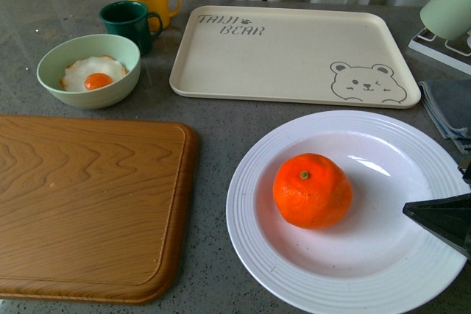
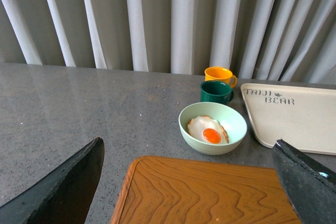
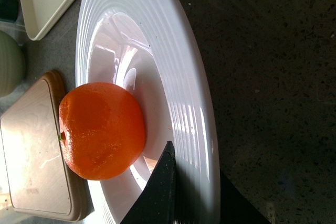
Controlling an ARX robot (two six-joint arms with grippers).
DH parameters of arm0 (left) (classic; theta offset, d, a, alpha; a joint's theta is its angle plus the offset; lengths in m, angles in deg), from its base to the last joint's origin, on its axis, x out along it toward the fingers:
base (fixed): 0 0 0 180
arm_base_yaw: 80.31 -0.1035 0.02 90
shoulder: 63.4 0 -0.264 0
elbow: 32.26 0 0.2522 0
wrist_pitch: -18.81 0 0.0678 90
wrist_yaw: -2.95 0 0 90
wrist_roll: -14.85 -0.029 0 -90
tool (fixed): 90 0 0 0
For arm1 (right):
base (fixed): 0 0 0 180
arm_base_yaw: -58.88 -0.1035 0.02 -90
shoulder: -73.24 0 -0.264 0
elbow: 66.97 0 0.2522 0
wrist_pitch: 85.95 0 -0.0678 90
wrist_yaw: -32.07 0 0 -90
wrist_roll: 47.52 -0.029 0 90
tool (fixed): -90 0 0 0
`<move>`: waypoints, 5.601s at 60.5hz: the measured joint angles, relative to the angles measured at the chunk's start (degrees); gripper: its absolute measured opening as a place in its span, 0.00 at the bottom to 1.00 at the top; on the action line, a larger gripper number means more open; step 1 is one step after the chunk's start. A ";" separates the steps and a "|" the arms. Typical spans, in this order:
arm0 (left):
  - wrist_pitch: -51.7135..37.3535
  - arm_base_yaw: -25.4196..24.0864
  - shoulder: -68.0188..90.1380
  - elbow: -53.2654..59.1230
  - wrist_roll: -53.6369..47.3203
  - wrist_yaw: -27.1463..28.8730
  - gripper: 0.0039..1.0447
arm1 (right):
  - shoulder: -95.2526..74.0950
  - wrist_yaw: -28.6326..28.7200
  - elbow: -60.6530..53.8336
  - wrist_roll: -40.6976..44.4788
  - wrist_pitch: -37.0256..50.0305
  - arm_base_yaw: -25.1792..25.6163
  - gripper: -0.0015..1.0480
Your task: Place orange and plate with both arms
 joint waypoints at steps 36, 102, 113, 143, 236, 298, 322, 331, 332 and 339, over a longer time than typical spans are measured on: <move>0.00 0.00 0.00 0.00 0.00 0.00 0.92 | 8.33 3.58 1.79 -1.42 -4.79 4.24 0.04; 0.00 0.00 0.02 0.00 0.00 0.00 0.92 | -39.08 1.70 55.76 -9.40 -1.31 -1.53 0.04; 0.00 0.00 0.02 0.00 0.00 0.00 0.92 | -43.91 1.03 63.32 -9.51 -4.85 -1.88 0.04; 0.00 0.00 0.00 0.00 0.00 0.00 0.92 | -48.70 0.11 70.14 -8.68 -9.94 -2.19 0.04; 0.00 0.00 0.00 0.00 0.00 0.00 0.92 | 7.82 -23.52 14.38 37.92 21.70 -3.45 0.57; 0.00 0.00 0.00 0.00 0.00 0.00 0.92 | 43.54 -10.99 -11.80 44.17 11.26 9.40 0.02; 0.00 0.00 0.00 0.00 0.00 0.00 0.92 | 58.10 -10.95 -11.87 44.17 -1.92 9.42 0.02; 0.00 0.00 0.00 0.00 0.00 0.00 0.92 | 62.03 -10.95 -11.87 44.17 -5.75 9.44 0.02; 0.00 0.00 0.02 0.00 0.00 0.00 0.92 | 62.55 -10.95 -11.87 44.17 -6.23 9.44 0.02; 0.00 0.00 0.00 0.00 0.00 0.00 0.92 | 65.22 -10.95 -11.87 44.17 -8.85 9.44 0.02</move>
